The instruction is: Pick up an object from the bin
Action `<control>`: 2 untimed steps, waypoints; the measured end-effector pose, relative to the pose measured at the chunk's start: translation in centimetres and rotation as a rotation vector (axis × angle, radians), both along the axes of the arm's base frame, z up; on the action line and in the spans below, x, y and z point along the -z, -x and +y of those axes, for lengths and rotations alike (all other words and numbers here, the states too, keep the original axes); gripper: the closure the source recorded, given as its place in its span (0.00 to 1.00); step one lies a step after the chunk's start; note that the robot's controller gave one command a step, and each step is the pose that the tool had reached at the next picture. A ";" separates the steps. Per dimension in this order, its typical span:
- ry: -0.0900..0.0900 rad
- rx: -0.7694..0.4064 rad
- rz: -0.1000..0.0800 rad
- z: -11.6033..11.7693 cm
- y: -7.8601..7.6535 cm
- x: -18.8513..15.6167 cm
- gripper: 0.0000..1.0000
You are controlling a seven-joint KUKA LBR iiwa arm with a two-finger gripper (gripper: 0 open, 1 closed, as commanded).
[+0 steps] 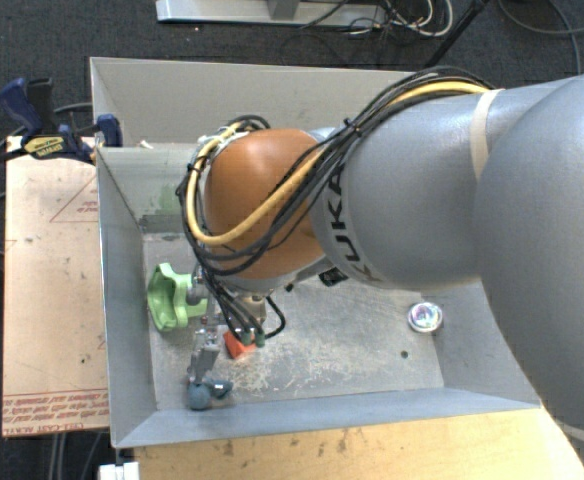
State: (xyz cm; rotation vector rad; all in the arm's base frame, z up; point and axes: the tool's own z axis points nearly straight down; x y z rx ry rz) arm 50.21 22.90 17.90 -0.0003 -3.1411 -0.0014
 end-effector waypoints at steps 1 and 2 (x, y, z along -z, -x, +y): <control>-0.003 -0.221 -0.013 -2.5 2.0 9.7 0.00; -0.007 -0.467 -0.023 -5.8 1.2 10.3 0.00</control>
Offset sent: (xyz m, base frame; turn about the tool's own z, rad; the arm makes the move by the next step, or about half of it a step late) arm -0.0236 -0.0253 -0.0970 -0.2249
